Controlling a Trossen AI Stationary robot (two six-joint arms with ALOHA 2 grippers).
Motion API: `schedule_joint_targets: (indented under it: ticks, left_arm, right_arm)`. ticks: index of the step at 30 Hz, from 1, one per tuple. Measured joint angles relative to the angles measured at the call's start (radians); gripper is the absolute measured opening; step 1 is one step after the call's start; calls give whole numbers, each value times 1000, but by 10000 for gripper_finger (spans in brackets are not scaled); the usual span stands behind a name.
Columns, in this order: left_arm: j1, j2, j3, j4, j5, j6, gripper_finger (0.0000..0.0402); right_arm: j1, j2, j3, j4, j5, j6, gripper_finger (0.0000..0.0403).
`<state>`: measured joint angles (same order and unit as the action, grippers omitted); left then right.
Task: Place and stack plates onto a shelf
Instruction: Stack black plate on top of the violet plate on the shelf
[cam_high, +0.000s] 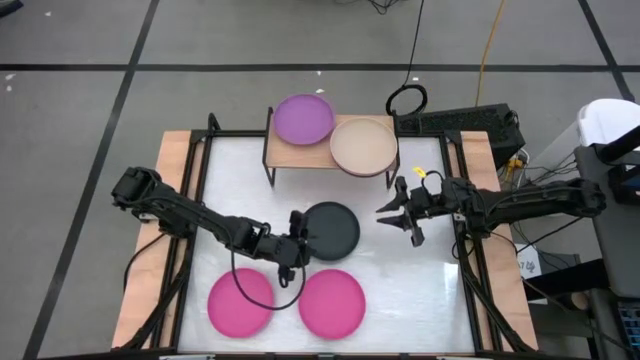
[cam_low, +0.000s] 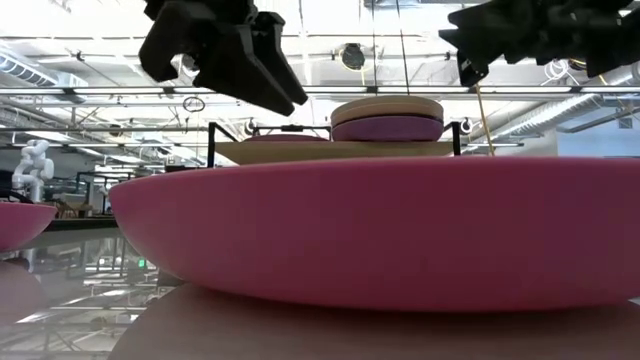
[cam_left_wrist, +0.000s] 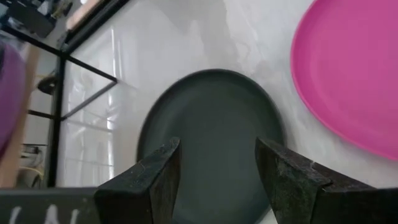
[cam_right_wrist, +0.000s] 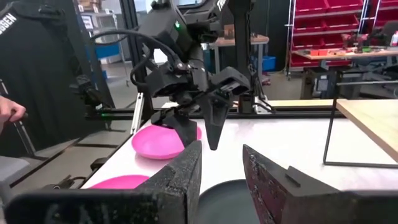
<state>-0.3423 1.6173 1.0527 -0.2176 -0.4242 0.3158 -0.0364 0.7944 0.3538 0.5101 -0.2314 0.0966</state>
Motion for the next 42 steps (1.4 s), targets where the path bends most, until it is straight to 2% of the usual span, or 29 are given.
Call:
schedule_joint_targets:
  ticks: [10,18,24,30,34,40,42]
  left_arm:
    - [4,0,-82,16,37,-49,209]
    - [24,6,-120,51,97,11,209]
    - [52,109,-119,115,169,53,209]
    - [75,182,-121,116,166,64,207]
    - [93,196,-120,117,165,69,164]
    - [107,186,-120,114,144,115,24]
    - [100,172,-111,116,139,128,15]
  right_arm:
    - [-1,0,-3,2,0,5,102]
    - [-1,0,-3,29,0,-11,102]
    - [-1,0,-3,47,0,-7,102]
    - [-1,1,-3,36,0,-5,102]
    - [-1,1,-3,37,0,-7,102]
    - [-1,1,-3,36,0,-6,102]
    - [-1,0,-3,34,-1,-4,102]
